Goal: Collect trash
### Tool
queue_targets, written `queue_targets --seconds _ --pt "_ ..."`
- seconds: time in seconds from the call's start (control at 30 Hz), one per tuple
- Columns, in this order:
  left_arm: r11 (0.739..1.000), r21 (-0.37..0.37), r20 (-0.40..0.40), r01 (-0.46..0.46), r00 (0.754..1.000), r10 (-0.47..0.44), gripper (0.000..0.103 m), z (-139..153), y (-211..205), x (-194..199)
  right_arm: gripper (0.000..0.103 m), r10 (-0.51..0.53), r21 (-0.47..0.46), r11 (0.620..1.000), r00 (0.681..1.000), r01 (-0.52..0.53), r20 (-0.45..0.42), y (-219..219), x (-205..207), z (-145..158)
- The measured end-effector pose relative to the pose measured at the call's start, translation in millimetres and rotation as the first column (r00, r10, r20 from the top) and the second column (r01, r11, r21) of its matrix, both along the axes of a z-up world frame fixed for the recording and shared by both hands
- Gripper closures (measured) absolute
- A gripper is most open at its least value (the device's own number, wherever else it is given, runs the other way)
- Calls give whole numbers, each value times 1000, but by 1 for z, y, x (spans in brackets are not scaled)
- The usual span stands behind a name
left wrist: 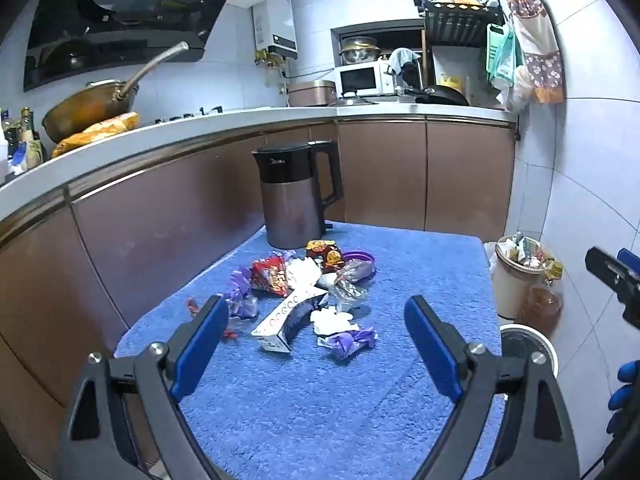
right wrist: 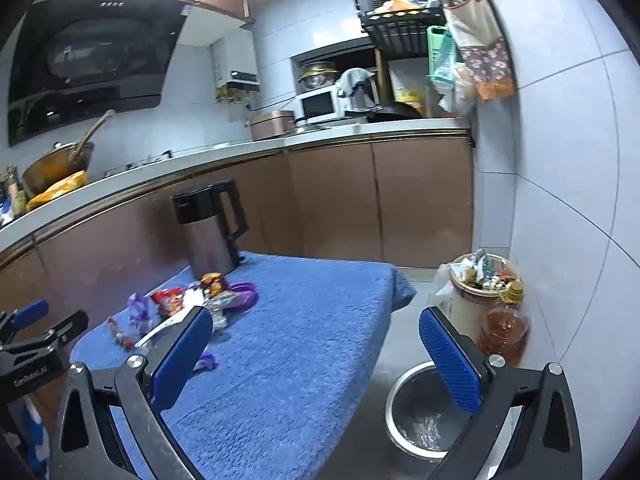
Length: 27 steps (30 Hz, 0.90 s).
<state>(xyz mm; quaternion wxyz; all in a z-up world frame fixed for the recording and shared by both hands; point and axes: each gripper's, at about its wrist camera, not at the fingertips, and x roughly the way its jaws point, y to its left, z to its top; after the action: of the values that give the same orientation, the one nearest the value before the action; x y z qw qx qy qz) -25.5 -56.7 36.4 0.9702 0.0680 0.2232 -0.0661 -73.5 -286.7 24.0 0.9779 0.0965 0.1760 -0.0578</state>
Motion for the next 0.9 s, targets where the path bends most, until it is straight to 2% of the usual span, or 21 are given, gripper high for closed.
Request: queue_targets --seconds 0.27,0.57,0.73,0.9 --pt "999 -21 -55 37 998 -38 14 -14 -2 31 0 -42 -16 999 998 41 -48 -8 20 -8" --pt "997 -40 -104 70 992 -74 14 -30 -1 62 0 -18 -19 1000 992 15 -127 -9 50 -20" --pt "995 -67 -126 69 989 -77 14 -39 10 76 0 -11 -57 998 992 3 -128 0 63 -23" --pt "991 -124 -146 54 987 -72 14 -45 44 91 0 79 -43 995 985 -86 -152 16 81 -25"
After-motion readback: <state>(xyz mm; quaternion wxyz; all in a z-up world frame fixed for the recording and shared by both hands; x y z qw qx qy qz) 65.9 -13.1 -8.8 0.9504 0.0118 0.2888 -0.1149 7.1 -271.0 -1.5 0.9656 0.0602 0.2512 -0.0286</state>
